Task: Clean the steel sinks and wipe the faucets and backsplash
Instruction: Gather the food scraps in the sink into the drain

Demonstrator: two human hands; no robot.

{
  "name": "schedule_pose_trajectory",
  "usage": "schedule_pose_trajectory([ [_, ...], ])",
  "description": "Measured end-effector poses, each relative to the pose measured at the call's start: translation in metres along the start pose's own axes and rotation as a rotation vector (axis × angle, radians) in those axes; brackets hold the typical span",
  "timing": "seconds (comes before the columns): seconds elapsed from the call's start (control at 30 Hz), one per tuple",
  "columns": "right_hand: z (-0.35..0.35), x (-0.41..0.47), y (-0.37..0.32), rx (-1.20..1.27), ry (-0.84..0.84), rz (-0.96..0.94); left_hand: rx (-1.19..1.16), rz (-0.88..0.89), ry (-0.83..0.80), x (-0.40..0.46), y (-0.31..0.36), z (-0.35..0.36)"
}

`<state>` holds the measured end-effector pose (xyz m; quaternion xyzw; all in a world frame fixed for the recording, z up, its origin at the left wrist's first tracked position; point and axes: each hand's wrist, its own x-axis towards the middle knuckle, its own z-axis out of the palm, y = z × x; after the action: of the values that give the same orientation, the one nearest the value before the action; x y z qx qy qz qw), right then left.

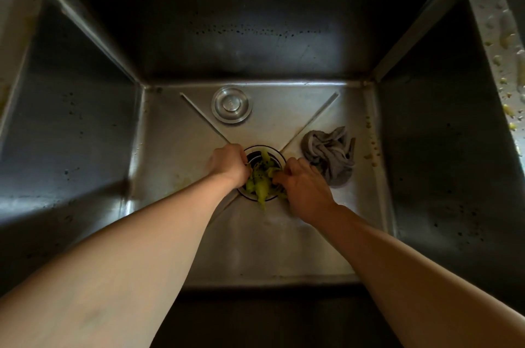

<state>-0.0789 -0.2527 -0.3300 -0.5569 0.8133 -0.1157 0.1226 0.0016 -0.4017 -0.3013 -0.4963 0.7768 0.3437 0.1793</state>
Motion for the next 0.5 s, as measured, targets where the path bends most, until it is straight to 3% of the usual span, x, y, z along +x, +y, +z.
schedule_pose_trajectory([
  [0.2,-0.019,0.002,0.002,0.207,-0.167,0.147,-0.033,-0.012,0.008,-0.006,0.004,-0.004],
  [0.33,-0.042,0.004,-0.001,0.439,-0.098,0.252,-0.083,-0.028,0.029,-0.019,0.01,-0.015],
  [0.5,-0.084,-0.003,-0.004,0.472,-0.098,0.381,-0.183,-0.04,0.071,-0.041,0.022,-0.039],
])
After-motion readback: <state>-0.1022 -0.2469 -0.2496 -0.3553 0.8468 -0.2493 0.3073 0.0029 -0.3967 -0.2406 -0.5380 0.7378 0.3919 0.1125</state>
